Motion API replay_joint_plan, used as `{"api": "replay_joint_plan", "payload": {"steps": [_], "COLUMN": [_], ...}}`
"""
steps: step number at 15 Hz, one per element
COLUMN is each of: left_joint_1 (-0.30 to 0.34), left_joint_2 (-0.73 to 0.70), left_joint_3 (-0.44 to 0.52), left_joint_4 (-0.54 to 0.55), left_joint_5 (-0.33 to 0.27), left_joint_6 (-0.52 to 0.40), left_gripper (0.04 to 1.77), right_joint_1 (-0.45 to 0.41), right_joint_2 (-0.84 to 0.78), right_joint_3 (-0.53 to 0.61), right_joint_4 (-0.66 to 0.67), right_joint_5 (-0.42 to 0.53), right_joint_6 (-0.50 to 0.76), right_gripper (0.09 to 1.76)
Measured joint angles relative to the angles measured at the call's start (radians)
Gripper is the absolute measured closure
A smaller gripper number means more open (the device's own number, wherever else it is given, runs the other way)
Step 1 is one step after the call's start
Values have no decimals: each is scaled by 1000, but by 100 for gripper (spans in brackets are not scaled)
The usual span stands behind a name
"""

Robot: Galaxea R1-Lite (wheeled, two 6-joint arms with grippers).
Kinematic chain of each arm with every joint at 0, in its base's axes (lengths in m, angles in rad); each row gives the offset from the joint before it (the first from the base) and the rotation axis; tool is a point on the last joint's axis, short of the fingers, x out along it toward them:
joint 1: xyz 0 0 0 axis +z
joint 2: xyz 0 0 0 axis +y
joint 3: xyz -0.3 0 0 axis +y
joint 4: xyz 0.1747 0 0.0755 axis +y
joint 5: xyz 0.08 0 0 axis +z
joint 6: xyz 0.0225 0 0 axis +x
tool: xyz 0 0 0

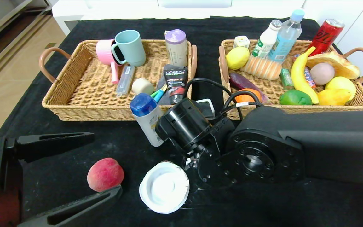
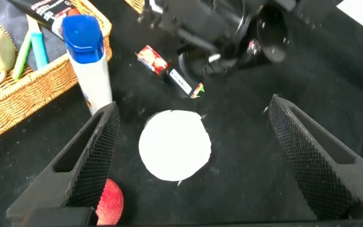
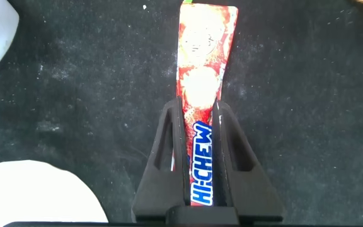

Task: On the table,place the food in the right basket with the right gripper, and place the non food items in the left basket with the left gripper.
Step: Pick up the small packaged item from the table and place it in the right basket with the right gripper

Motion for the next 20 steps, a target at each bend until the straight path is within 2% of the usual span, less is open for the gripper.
{"api": "replay_joint_plan", "payload": {"steps": [12,16,20], "left_joint_1": [0,0,0], "left_joint_2": [-17,-18,-12], "left_joint_3": [-8,-7,-1], "left_joint_4": [-8,-7,0], "left_joint_5": [0,1,1], "left_joint_6": [3,8,8], "left_gripper": [9,9,9], "right_joint_1": [-20,-56,-127], "right_joint_2": [-118,-198,-271], "right_joint_3": [23,35,42], "right_joint_4": [54,54,48], "right_joint_5": [-50,-50,-50], "right_joint_6": [-18,-49,-116], "right_gripper": [154,154,154]}}
